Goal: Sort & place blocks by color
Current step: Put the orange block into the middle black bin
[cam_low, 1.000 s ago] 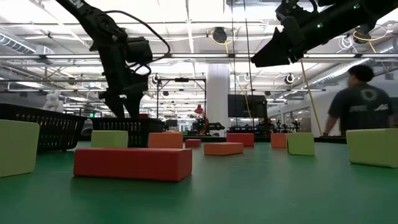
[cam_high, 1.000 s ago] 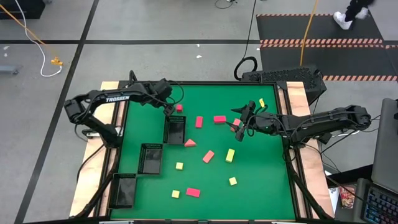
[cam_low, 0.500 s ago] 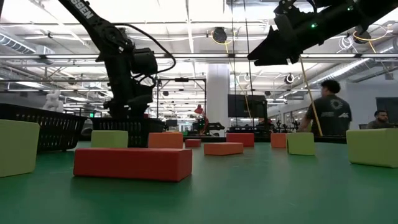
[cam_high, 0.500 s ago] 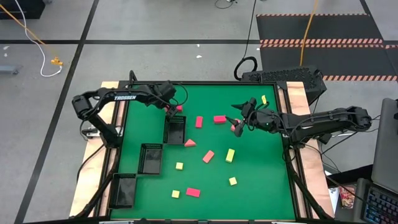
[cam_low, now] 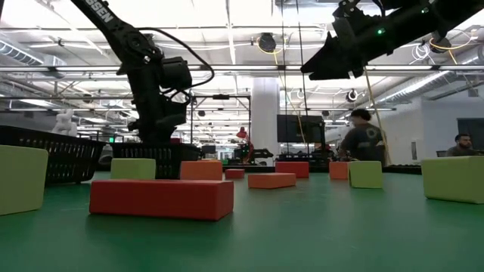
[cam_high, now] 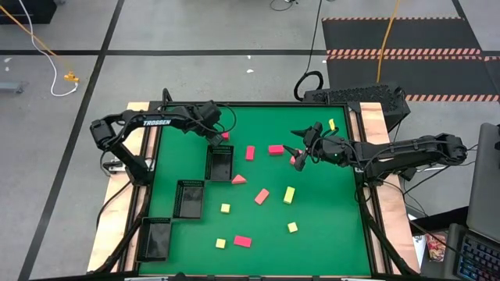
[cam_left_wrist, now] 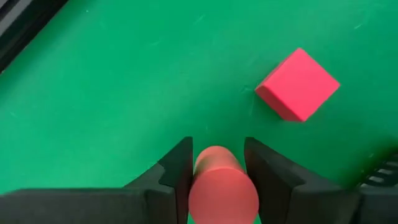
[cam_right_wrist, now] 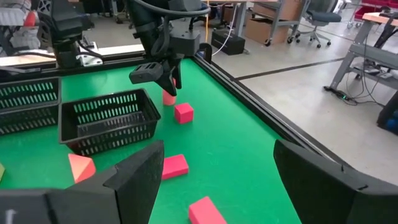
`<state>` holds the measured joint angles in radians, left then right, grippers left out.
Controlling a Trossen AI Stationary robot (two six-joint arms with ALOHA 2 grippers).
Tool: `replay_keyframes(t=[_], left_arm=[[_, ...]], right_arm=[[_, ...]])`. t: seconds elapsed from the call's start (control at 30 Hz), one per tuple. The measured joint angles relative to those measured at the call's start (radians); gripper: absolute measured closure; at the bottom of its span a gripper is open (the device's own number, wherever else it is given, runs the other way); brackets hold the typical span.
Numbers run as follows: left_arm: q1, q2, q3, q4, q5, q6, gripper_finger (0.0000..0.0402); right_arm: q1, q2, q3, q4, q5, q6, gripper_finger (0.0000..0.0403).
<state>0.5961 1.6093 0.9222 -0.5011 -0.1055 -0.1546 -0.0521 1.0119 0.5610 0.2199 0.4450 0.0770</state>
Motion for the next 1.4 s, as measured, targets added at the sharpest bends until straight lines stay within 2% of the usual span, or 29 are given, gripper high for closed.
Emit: replay_keyframes(t=[0.27,0.63,0.83,1.03,1.2,1.4], left_arm=[[0.012,-0.04,0.003,-0.011,0.001,0.003,0.028],[-0.041,-0.288,0.078,-0.192,0.037,-0.046,0.028],[-0.181,-0.462,0.087,-0.333,0.054,-0.163,0.028],[-0.393,-0.581,0.088,-0.426,0.081,-0.352,0.028],[-0.547,-0.592,0.088,-0.512,0.132,-0.501,0.028],[-0.649,-0.53,0.081,-0.551,0.247,-0.585,0.028]], right_arm=[[0.0,0.0,0.0,0.0,0.0,-0.054,0.0106],[-0.032,0.0,0.0,0.0,0.0,-0.082,0.0106],[-0.032,0.0,0.0,0.0,0.0,-0.078,0.0106],[-0.032,0.0,0.0,-0.001,0.0,-0.04,0.0106],[-0.032,0.0,0.0,-0.001,-0.009,0.024,0.0106],[-0.031,0.0,0.0,-0.001,-0.102,0.082,0.0106]])
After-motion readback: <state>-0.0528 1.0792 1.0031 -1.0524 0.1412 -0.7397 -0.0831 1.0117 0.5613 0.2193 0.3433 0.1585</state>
